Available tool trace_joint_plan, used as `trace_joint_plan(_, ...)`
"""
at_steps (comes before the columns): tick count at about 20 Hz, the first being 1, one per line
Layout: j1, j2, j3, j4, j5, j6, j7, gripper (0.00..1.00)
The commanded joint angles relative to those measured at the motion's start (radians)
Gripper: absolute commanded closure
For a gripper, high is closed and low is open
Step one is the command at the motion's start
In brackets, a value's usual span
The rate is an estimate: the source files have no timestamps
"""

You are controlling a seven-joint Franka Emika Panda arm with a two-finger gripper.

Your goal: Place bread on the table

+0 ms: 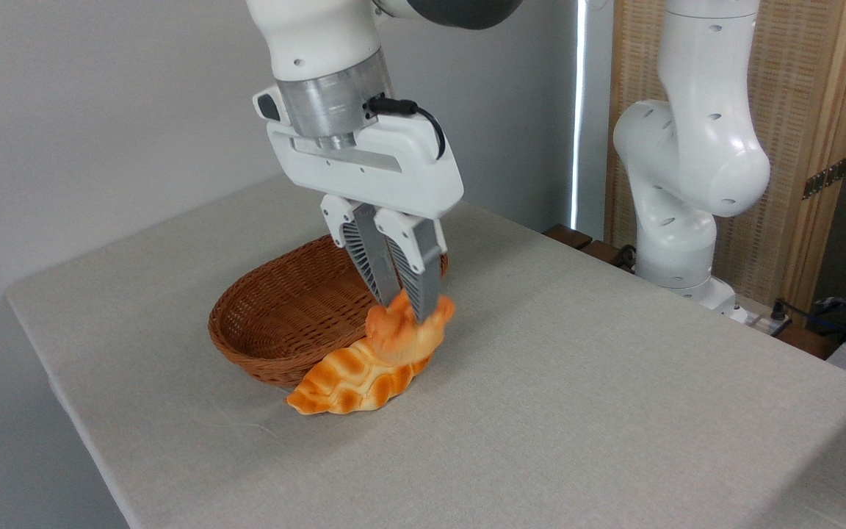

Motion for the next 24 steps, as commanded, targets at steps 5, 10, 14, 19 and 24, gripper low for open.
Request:
trace_joint_plan(5, -0.008, 0.000, 0.040, 0.003, 0.007, -0.002, -0.013, 0.00)
trace_joint_plan(10, -0.010, -0.018, 0.035, 0.087, -0.028, -0.002, -0.013, 0.00)
trace_joint_plan(14, -0.010, -0.017, 0.038, 0.179, -0.136, -0.005, -0.005, 0.00)
trace_joint_plan(19, -0.016, 0.009, 0.027, 0.176, -0.205, -0.013, -0.029, 0.00)
trace_joint_plan(24, -0.013, 0.009, 0.033, 0.178, -0.203, -0.013, -0.034, 0.00)
